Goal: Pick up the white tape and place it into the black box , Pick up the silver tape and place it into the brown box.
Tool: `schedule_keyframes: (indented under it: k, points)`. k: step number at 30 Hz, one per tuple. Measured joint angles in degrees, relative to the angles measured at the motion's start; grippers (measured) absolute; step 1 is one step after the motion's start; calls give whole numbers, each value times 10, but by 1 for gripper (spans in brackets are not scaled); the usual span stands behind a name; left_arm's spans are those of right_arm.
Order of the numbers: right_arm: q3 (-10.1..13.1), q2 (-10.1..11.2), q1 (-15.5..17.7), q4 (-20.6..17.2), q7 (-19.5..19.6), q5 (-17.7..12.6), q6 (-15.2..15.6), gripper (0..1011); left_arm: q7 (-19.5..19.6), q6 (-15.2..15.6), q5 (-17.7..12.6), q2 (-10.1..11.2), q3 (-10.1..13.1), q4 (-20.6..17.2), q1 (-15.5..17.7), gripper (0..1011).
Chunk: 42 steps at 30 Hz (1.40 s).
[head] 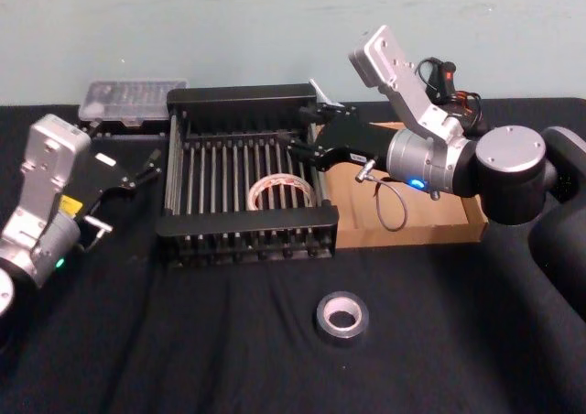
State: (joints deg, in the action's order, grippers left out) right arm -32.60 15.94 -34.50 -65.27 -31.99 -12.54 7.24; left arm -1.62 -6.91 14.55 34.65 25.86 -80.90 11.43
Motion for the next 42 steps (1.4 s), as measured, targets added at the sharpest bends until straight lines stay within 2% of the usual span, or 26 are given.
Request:
schedule_keyframes:
  k: [3,6,7,8,12,16,24,29,36,42]
  points:
    - [0,0,0,0,0,0,0,658,0,0,0,0,0,0,0,1001]
    - [0,0,0,0,0,0,0,726,0,0,0,0,0,0,0,1001]
    - [0,0,0,0,0,0,0,784,0,0,0,0,0,0,0,1001]
    - [0,0,0,0,0,0,0,784,0,0,0,0,0,0,0,1001]
    - [0,0,0,0,0,0,0,920,0,0,0,0,0,0,0,1001]
    - [0,0,0,0,0,0,0,1003,0,0,0,0,0,0,0,1001]
    - [2,2,2,-4,1,-2,2,1002,0,0,0,0,0,0,0,1001]
    - [8,8,9,-20,4,-7,10,1000,0,0,0,0,0,0,0,1001]
    - [17,31,29,-69,9,-17,38,1002,0,0,0,0,0,0,0,1001]
    - [33,69,67,-137,13,-36,60,1002,0,0,0,0,0,0,0,1001]
